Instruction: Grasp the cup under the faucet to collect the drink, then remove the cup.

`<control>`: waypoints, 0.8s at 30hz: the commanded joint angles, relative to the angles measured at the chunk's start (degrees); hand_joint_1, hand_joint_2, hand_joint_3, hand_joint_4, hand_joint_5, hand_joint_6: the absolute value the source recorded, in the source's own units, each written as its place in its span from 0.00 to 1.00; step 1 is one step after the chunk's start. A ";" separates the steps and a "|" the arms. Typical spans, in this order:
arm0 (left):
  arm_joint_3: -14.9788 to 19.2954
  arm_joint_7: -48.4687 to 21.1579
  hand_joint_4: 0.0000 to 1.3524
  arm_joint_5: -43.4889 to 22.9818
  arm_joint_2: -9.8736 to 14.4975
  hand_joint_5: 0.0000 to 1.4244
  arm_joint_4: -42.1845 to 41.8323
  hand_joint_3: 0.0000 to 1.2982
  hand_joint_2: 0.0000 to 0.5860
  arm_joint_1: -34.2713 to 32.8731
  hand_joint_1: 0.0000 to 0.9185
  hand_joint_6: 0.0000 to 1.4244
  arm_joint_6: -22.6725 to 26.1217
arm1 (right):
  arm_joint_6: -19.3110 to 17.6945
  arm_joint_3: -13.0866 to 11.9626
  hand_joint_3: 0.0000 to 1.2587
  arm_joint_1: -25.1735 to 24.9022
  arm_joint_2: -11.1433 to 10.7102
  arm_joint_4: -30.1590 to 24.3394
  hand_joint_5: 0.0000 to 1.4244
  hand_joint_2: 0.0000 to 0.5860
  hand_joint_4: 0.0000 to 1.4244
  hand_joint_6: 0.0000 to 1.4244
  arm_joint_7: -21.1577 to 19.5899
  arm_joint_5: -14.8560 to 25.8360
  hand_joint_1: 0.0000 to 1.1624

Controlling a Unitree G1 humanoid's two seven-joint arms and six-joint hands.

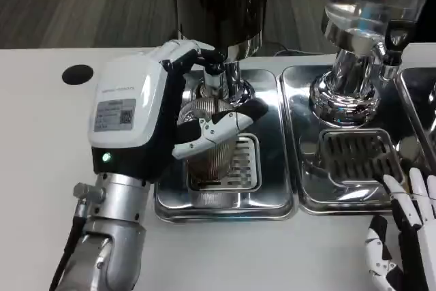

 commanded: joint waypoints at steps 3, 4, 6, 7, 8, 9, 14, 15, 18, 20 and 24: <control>0.42 -0.94 0.30 0.25 0.63 0.35 1.35 0.49 0.15 1.74 0.00 0.34 0.66 | -0.23 0.09 0.15 -0.02 0.07 0.25 0.00 0.93 0.01 0.05 0.06 -0.49 0.05; 0.47 -0.95 0.30 0.26 0.63 0.35 1.27 0.49 0.15 1.72 0.00 0.34 0.65 | -0.24 0.08 0.15 0.01 0.09 0.23 0.00 0.93 0.01 0.05 0.05 -0.49 0.05; 0.50 -0.97 0.30 0.25 0.62 0.35 1.30 0.49 0.15 1.66 0.00 0.34 0.62 | -0.27 0.06 0.15 0.04 0.13 0.20 0.00 0.93 0.01 0.05 0.01 -0.46 0.04; 0.44 -0.98 0.30 0.38 0.65 0.35 1.41 0.49 0.15 1.59 0.00 0.34 0.63 | -0.25 0.07 0.15 0.05 0.14 0.18 0.00 0.93 0.01 0.05 -0.06 -0.54 0.04; 0.40 -0.96 0.30 0.45 0.66 0.35 1.48 0.49 0.15 1.54 0.00 0.34 0.61 | -0.24 0.07 0.15 0.07 0.16 0.16 0.00 0.93 0.01 0.05 -0.14 -0.58 0.04; 0.38 -0.95 0.30 0.49 0.66 0.35 1.51 0.49 0.15 1.51 0.00 0.34 0.60 | -0.24 0.06 0.15 0.08 0.18 0.15 0.00 0.93 0.01 0.05 -0.20 -0.60 0.04; 0.50 -0.92 0.30 0.53 0.72 0.36 1.58 0.49 0.15 1.25 0.00 0.34 0.58 | -0.20 -0.07 0.15 0.11 0.23 0.23 0.00 0.93 0.01 0.05 -0.24 -0.54 0.04; 0.50 -0.91 0.30 0.54 0.73 0.36 1.61 0.49 0.15 1.24 0.00 0.34 0.58 | -0.23 -0.11 0.15 0.12 0.26 0.28 0.00 0.93 0.01 0.05 -0.23 -0.44 0.04; 0.46 -0.68 0.30 0.35 0.64 0.36 2.24 0.49 0.15 1.30 0.00 0.34 0.43 | -0.27 -0.16 0.15 0.14 0.33 0.50 0.00 0.93 0.01 0.05 -0.33 -0.29 0.04; 0.43 -0.45 0.30 0.30 0.58 0.36 2.57 0.49 0.15 1.33 0.00 0.34 0.29 | -0.25 -0.17 0.15 0.15 0.35 0.54 0.00 0.93 0.01 0.05 -0.41 -0.32 0.04; 0.53 -0.34 0.30 0.10 0.48 0.36 2.54 0.49 0.15 1.18 0.00 0.34 0.16 | -0.19 -0.23 0.15 0.12 0.43 0.49 0.00 0.93 0.01 0.05 -0.29 -0.26 0.04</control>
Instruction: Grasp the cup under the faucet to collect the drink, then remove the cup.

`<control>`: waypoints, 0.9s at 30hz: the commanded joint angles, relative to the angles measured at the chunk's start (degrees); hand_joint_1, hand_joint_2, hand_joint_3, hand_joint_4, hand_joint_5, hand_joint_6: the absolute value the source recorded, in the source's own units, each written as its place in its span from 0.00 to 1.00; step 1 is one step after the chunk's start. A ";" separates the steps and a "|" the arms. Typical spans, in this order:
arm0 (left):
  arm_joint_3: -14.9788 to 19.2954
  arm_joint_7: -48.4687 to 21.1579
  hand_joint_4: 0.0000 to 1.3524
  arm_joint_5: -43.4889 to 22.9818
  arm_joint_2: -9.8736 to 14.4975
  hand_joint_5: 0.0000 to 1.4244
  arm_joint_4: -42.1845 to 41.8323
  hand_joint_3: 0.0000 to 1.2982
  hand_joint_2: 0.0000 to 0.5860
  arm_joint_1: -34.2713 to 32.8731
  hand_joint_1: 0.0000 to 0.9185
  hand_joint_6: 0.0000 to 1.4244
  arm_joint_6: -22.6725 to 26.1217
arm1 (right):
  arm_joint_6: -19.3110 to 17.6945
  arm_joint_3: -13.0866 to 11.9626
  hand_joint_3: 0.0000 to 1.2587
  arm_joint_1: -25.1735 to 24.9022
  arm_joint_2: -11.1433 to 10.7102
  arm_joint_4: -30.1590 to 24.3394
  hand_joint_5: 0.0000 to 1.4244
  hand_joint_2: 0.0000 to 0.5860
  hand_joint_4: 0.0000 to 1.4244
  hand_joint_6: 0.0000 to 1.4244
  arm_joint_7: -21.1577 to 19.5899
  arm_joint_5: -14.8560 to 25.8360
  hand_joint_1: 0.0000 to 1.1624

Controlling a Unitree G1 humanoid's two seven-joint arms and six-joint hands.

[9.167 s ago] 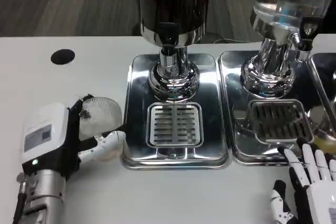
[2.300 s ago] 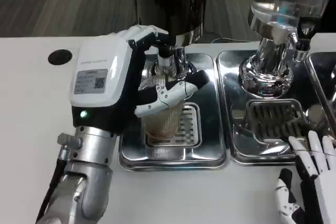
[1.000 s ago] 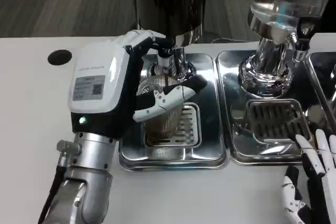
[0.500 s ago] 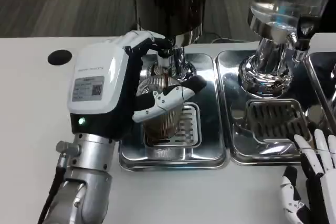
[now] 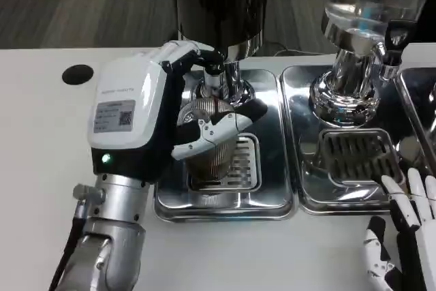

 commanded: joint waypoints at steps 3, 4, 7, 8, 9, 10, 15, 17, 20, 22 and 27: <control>0.37 -0.70 0.29 0.32 0.24 0.36 0.96 0.49 0.15 1.06 0.00 0.34 0.69 | -0.15 -0.23 0.15 0.05 0.29 0.45 0.00 0.93 0.01 0.05 -0.23 0.06 0.04; 0.43 -0.57 0.29 0.39 0.14 0.35 0.70 0.49 0.15 0.99 0.00 0.34 0.72 | -0.13 -0.20 0.15 0.03 0.34 0.47 0.00 0.93 0.01 0.05 -0.20 0.05 0.04; 1.02 -0.80 0.26 0.27 0.08 0.33 0.49 0.47 0.15 0.32 0.00 0.32 1.20 | -0.16 -0.23 0.15 0.05 0.52 0.67 0.00 0.93 0.01 0.05 -0.16 0.19 0.04; 1.28 -0.82 0.25 0.16 0.16 0.32 0.57 0.46 0.14 0.16 0.00 0.31 1.27 | -0.18 -0.25 0.15 0.07 0.59 0.81 0.00 0.93 0.01 0.05 -0.19 0.24 0.04; 1.44 -0.82 0.23 0.09 0.22 0.32 0.64 0.45 0.14 0.09 0.00 0.31 1.30 | -0.23 -0.26 0.15 0.14 0.64 0.96 0.00 0.93 0.01 0.05 -0.29 0.26 0.04; 1.59 -0.73 0.21 0.04 0.28 0.31 0.67 0.43 0.14 0.10 0.00 0.30 1.26 | -0.25 -0.27 0.15 0.21 0.68 1.11 0.00 0.93 0.01 0.05 -0.40 0.25 0.04; 2.89 1.64 0.06 -0.17 -0.13 0.22 0.96 0.28 0.12 0.07 0.00 0.23 0.35 | -0.50 -0.25 0.15 0.03 0.85 2.32 0.00 0.93 0.01 0.05 -0.63 0.55 0.04; 3.39 3.40 0.01 0.31 -0.22 0.20 0.92 0.23 0.11 -0.06 0.00 0.21 -0.18 | -0.62 -0.07 0.15 -0.12 1.07 2.78 0.00 0.93 0.00 0.05 -0.79 0.63 0.04; 4.27 5.84 0.00 0.54 -0.13 0.19 0.39 0.21 0.10 0.22 0.00 0.19 -0.71 | -0.78 -0.13 0.15 -0.21 1.05 2.54 0.00 0.93 0.00 0.05 -0.84 0.63 0.04; 4.71 6.25 0.00 0.56 0.29 0.19 -0.28 0.21 0.10 0.67 0.00 0.19 -1.06 | -0.53 -0.18 0.15 -0.41 0.74 1.87 0.00 0.92 0.00 0.05 -0.53 0.11 0.05; 6.25 7.45 0.00 0.88 1.62 0.18 -3.95 0.20 0.09 4.04 0.00 0.19 -2.24 | 0.82 0.02 0.12 -1.81 0.02 0.96 0.00 0.83 0.00 0.05 2.23 -1.17 0.13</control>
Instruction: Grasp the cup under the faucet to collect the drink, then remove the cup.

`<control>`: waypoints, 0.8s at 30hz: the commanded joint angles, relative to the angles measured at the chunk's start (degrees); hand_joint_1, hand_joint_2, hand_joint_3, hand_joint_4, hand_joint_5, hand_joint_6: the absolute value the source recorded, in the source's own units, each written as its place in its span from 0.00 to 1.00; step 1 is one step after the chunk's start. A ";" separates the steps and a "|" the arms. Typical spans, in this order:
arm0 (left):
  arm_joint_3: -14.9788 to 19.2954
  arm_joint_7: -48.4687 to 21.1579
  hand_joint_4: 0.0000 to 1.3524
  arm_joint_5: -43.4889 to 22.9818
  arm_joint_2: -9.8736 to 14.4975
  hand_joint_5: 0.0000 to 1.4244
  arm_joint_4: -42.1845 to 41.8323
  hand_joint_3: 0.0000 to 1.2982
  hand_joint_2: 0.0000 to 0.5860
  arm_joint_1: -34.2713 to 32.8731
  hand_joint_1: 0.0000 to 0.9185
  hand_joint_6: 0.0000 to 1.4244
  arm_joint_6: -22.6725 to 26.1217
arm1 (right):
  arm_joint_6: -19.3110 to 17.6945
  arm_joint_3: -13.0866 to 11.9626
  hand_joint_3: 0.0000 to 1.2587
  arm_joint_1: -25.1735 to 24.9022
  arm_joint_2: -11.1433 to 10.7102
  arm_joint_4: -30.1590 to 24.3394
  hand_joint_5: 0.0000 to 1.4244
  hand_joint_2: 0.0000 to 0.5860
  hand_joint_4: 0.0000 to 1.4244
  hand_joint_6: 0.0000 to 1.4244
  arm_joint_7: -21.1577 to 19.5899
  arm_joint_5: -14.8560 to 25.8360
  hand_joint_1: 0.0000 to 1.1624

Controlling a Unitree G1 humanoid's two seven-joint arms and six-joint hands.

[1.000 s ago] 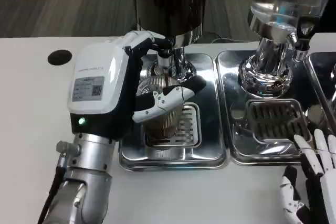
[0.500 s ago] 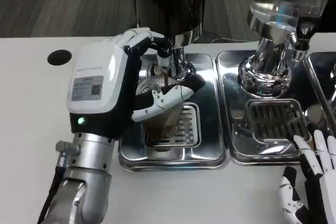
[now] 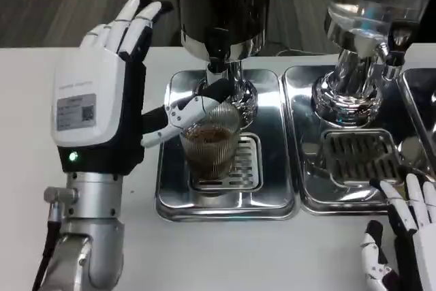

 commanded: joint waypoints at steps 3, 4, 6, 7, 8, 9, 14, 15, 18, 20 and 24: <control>3.06 1.43 0.00 -0.07 1.90 0.17 -5.65 0.19 0.08 5.97 0.00 0.18 -2.14 | 1.88 0.43 0.12 -2.15 -1.02 -1.19 0.00 0.79 0.00 0.04 3.79 -1.74 0.14; 3.79 2.03 0.00 0.09 1.93 0.17 -6.76 0.19 0.07 8.41 0.00 0.18 -2.25 | 2.01 0.51 0.11 -2.27 -1.01 -1.30 0.00 0.78 0.00 0.04 4.03 -1.92 0.14; 5.40 3.31 0.00 -0.02 1.83 0.17 -8.49 0.19 0.07 13.59 0.00 0.17 -2.69 | 2.28 0.85 0.09 -2.78 -1.02 -1.67 0.00 0.75 0.00 0.04 4.71 -2.50 0.15; 5.92 3.68 0.00 -0.17 1.76 0.16 -8.92 0.19 0.07 15.15 0.00 0.16 -2.93 | 2.27 0.99 0.09 -3.05 -1.07 -1.80 0.00 0.74 0.00 0.04 5.05 -2.63 0.15; 6.61 4.40 0.00 -0.33 1.97 0.16 -9.07 0.19 0.07 17.28 0.00 0.16 -3.59 | 2.27 1.16 0.09 -3.41 -1.13 -2.00 0.00 0.74 0.00 0.04 5.42 -2.92 0.15; 7.31 5.06 0.00 -0.52 2.20 0.16 -8.98 0.19 0.07 19.19 0.00 0.16 -4.43 | 2.27 1.23 0.09 -3.62 -1.16 -2.13 0.00 0.74 0.00 0.04 5.67 -3.10 0.15; 9.13 5.89 0.00 -0.66 3.26 0.15 -7.55 0.18 0.08 23.68 0.00 0.14 -6.73 | 2.89 1.89 0.08 -5.10 -1.28 -2.73 0.00 0.72 0.00 0.04 7.24 -4.01 0.16; 9.16 5.94 0.00 -0.37 3.72 0.15 -7.09 0.18 0.08 24.61 0.00 0.14 -7.22 | 3.04 2.04 0.08 -5.40 -1.32 -2.89 0.00 0.72 0.00 0.05 7.62 -4.17 0.15; 8.56 6.16 0.00 1.46 4.60 0.12 -5.75 0.16 0.08 26.58 0.00 0.12 -7.78 | 3.33 2.47 0.08 -6.17 -1.66 -3.75 0.00 0.66 0.00 0.05 9.12 -4.92 0.15; 7.17 5.58 0.00 2.82 4.58 0.11 -3.32 0.16 0.08 27.84 0.00 0.11 -6.90 | 3.41 2.56 0.08 -6.50 -1.79 -4.38 0.00 0.63 0.00 0.05 10.01 -5.06 0.15; 4.98 6.34 0.00 3.55 4.11 0.10 2.66 0.15 0.08 28.34 0.00 0.10 -6.49 | 3.34 2.13 0.05 -7.04 -1.51 -6.11 0.00 0.54 0.00 0.05 12.81 -3.43 0.17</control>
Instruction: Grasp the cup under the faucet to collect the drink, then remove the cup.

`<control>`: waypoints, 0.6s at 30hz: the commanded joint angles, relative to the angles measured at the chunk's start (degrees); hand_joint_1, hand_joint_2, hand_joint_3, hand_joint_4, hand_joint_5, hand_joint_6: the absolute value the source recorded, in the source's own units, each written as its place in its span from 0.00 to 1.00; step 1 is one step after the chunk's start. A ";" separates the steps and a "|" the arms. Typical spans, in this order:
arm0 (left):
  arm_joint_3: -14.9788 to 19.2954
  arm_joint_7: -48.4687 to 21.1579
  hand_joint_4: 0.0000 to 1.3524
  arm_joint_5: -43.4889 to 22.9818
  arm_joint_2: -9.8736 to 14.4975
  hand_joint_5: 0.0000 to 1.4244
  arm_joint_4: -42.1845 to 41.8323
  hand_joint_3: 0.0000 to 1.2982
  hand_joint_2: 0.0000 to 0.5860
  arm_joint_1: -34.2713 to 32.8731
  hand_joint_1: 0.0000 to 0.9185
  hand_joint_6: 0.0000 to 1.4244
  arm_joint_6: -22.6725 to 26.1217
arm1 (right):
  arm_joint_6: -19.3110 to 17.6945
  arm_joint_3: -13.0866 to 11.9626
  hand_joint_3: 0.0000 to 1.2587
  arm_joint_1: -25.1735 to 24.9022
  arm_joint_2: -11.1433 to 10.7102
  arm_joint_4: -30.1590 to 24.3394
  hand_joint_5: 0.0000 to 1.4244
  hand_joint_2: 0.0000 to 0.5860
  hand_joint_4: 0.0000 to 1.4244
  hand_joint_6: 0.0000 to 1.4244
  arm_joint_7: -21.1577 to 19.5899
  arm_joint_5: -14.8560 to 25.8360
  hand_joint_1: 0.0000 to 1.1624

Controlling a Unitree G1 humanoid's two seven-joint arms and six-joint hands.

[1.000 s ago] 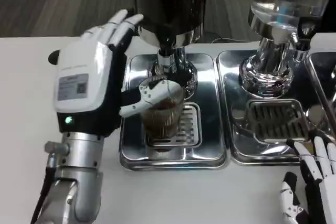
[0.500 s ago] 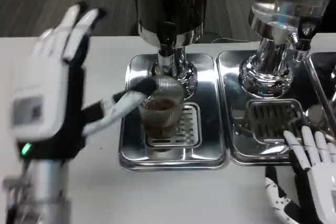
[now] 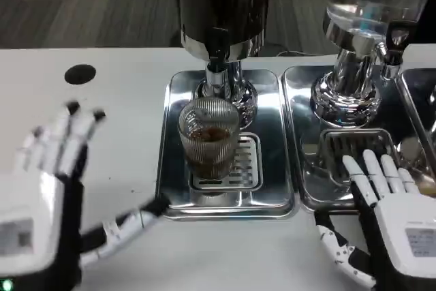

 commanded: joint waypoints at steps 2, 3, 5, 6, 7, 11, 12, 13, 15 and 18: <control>-3.58 1.80 0.00 2.04 -0.07 0.10 8.32 0.15 0.08 0.72 0.00 0.09 0.81 | 0.24 -0.56 0.02 -1.50 0.21 -3.35 0.00 0.49 0.00 0.06 4.53 2.49 0.18; -4.26 2.33 0.00 2.48 -0.15 0.10 9.57 0.15 0.08 0.57 0.00 0.09 0.98 | 0.42 -0.74 0.01 -1.74 0.39 -4.10 0.00 0.48 0.00 0.06 5.96 3.41 0.20; -5.61 3.27 0.00 3.57 -0.34 0.10 11.70 0.15 0.08 0.15 0.00 0.09 1.46 | 0.70 -1.27 0.00 -2.21 0.81 -5.54 0.00 0.46 0.00 0.06 8.75 5.75 0.23; -6.20 3.67 0.00 3.98 -0.35 0.10 12.50 0.15 0.08 -0.05 0.00 0.09 1.72 | 1.05 -1.59 0.00 -2.61 1.03 -6.80 0.00 0.47 0.00 0.06 10.56 6.85 0.26; -6.75 4.03 0.00 4.22 -0.29 0.10 13.10 0.15 0.08 -0.25 0.00 0.09 2.00 | 1.53 -1.85 0.00 -3.08 1.29 -8.21 0.00 0.45 0.00 0.05 12.51 7.79 0.28; -8.21 4.93 0.00 4.82 -0.22 0.10 14.08 0.15 0.09 -0.73 0.00 0.09 2.88 | 3.55 -2.51 0.00 -5.47 2.79 -12.38 0.00 0.42 0.00 0.03 19.53 10.98 0.36; -8.52 5.10 0.00 4.83 -0.15 0.10 14.16 0.15 0.09 -0.79 0.00 0.09 3.13 | 4.34 -2.43 0.00 -6.60 3.32 -13.12 0.00 0.41 0.00 0.03 21.58 11.85 0.36; -8.74 5.23 0.00 4.84 -0.13 0.10 14.22 0.15 0.09 -0.79 0.00 0.09 3.41 | 5.14 -2.30 0.00 -7.92 3.89 -13.39 0.00 0.39 0.00 0.03 23.57 12.90 0.37; -9.14 5.54 0.00 5.33 -0.50 0.10 14.05 0.16 0.09 -0.50 0.00 0.09 4.93 | 6.60 -2.13 0.00 -10.51 4.97 -12.94 0.00 0.37 0.00 0.02 27.12 15.13 0.38; -9.56 6.00 0.00 5.28 -0.56 0.11 13.84 0.18 0.10 -0.09 0.00 0.09 6.08 | 9.24 -1.15 0.00 -15.75 6.21 -10.71 0.00 0.33 0.00 0.01 32.51 17.24 0.38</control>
